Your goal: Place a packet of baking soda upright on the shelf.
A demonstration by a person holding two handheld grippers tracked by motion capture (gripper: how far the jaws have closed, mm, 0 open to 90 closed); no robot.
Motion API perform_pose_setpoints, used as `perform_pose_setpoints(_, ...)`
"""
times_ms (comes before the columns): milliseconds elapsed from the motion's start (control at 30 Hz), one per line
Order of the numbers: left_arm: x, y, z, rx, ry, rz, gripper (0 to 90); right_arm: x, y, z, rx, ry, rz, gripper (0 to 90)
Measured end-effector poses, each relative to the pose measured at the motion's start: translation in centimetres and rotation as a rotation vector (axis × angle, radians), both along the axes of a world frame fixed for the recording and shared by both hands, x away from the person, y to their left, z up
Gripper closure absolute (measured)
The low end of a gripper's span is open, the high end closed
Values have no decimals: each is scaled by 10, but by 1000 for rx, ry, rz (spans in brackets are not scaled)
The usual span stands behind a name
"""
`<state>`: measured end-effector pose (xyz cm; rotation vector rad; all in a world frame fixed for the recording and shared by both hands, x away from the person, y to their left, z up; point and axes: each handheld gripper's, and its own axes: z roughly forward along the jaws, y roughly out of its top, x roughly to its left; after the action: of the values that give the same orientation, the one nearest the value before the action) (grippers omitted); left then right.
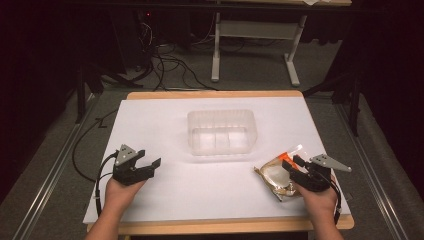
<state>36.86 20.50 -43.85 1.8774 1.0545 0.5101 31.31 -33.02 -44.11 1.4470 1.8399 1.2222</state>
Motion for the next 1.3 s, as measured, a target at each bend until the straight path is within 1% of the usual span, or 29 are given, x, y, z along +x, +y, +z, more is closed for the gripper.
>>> perform_pose_setpoints(167, 1, -3, -2, 18, 11, -7, 302, 0, 0, -1, -2, 8, -2, 482)
perform_pose_setpoints(200, 1, -4, -2, 28, 13, -13, 302, 0, 0, -1, -3, 7, -2, 482)
perform_pose_setpoints(267, 1, -5, -3, 32, 14, -16, 300, -1, 0, 0, -9, 2, 2, 480)
perform_pose_setpoints(333, 2, -6, -4, 42, 25, -25, 298, -2, 0, 1, -6, -3, 2, 473)
perform_pose_setpoints(500, 4, -8, -7, 39, 40, -36, 291, -4, -1, 4, -4, -22, -17, 467)
perform_pose_setpoints(567, 3, -8, -6, 39, 40, -36, 291, -4, -2, 4, -1, -14, -22, 454)
perform_pose_setpoints(733, 3, -7, -7, 34, 39, -31, 291, -5, -5, 5, 2, -16, -26, 442)
perform_pose_setpoints(800, 3, -7, -6, 33, 41, -32, 291, -5, -5, 5, -5, -13, -29, 435)
perform_pose_setpoints(933, 2, -7, -6, 33, 35, -37, 291, -8, -9, 8, -22, -26, -40, 425)
perform_pose_setpoints(1033, 2, -7, -6, 31, 34, -36, 291, -12, -14, 10, -33, -34, -52, 412)
perform_pose_setpoints(1133, 2, -7, -6, 29, 35, -40, 291, -17, -22, 13, -42, -39, -76, 400)
perform_pose_setpoints(1233, 2, -7, -5, 28, 30, -48, 291, -21, -33, 15, -37, -44, -115, 391)
perform_pose_setpoints(1267, 2, -7, -5, 28, 30, -48, 291, -21, -33, 15, -37, -44, -115, 391)
perform_pose_setpoints(1300, 1, -7, -4, 29, 28, -52, 291, -23, -37, 15, -42, -48, -133, 389)
